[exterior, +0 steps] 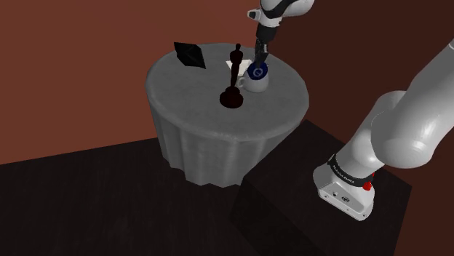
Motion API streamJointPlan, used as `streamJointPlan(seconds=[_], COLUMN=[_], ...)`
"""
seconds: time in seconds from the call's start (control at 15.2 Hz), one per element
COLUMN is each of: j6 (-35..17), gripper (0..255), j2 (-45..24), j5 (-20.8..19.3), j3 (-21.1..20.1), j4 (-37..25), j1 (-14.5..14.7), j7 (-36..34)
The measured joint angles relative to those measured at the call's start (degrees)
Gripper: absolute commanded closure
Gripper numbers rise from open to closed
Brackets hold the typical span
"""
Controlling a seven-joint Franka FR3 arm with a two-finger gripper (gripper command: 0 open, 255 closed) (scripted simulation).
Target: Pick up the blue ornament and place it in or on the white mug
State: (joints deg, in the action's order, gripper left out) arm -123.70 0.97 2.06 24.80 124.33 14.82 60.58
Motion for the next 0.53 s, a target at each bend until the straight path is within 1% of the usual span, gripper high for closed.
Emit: streamJointPlan(seconds=[0.2, 0.53], j6=[2.2, 6.6], gripper=[255, 255], j2=[-4.9, -15.2], j5=[2.5, 7.6], j3=[1.4, 2.7], j4=[-6.5, -19.6], j1=[-1.5, -5.6], j7=[4.0, 10.9])
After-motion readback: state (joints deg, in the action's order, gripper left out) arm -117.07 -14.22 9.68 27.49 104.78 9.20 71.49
